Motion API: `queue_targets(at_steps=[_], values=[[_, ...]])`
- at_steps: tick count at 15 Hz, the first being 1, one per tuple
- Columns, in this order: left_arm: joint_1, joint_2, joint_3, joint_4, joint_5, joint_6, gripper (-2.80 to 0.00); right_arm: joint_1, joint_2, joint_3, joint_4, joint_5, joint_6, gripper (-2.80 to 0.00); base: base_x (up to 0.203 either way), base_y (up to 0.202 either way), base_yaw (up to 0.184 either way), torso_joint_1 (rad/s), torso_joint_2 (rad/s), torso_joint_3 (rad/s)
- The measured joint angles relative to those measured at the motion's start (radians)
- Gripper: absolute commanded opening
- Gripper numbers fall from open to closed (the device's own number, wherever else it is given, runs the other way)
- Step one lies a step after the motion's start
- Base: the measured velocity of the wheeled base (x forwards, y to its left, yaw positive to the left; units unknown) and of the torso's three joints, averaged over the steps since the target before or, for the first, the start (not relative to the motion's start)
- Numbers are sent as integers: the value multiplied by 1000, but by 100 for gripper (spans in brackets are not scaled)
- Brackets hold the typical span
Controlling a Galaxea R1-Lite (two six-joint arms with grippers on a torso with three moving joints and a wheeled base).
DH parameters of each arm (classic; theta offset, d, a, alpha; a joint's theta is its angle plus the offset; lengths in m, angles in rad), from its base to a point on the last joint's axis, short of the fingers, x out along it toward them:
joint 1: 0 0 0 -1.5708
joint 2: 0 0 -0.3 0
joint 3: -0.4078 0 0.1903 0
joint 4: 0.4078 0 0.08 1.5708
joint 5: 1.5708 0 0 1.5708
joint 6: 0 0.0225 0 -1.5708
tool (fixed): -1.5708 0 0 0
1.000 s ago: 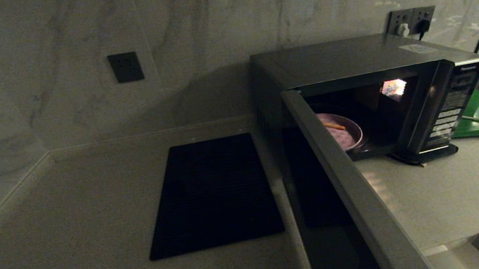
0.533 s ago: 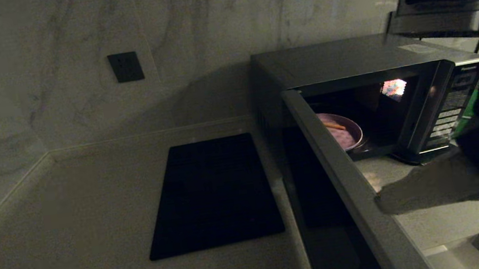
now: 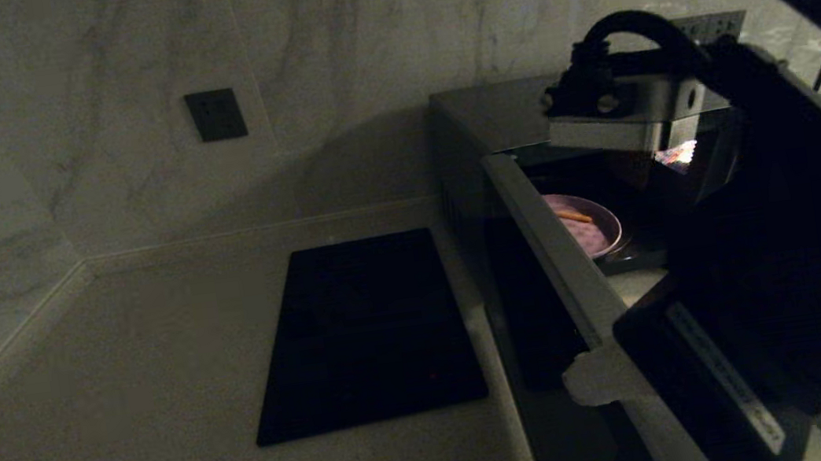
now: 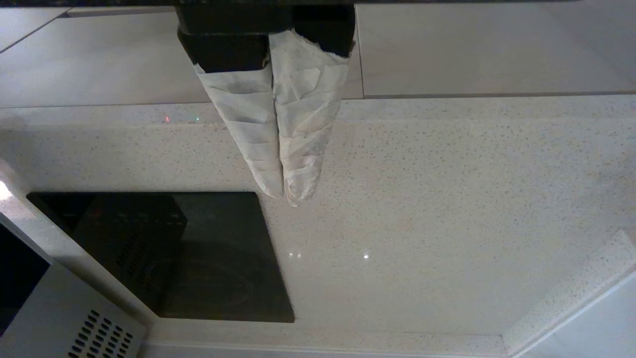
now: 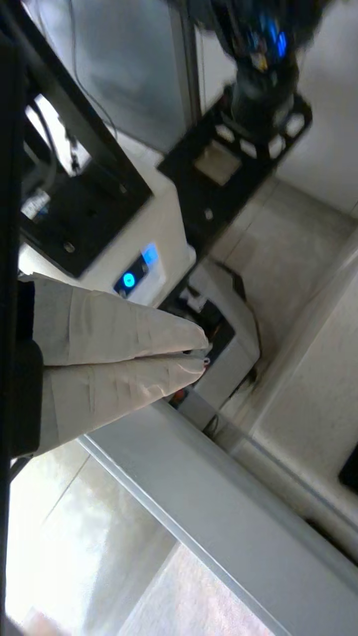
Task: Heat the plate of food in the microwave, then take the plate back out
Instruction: Close the microwave oven
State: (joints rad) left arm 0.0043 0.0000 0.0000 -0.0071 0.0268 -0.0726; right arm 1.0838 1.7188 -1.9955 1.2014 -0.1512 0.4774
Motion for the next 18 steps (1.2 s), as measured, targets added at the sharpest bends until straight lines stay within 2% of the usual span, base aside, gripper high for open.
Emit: queue_targets(at_steps=[5, 10, 18], values=[[0, 0, 0, 0, 0, -1, -280, -8, 31, 4, 40, -110, 17, -280, 0, 0, 0, 0, 0, 0], [0, 0, 0, 0, 1, -1, -280, -55, 45, 3, 39, -280, 155, -280, 0, 0, 0, 0, 0, 0], [0, 0, 0, 0, 0, 0, -280, -143, 21, 5, 98, -323, 194, -280, 0, 0, 0, 0, 0, 0]])
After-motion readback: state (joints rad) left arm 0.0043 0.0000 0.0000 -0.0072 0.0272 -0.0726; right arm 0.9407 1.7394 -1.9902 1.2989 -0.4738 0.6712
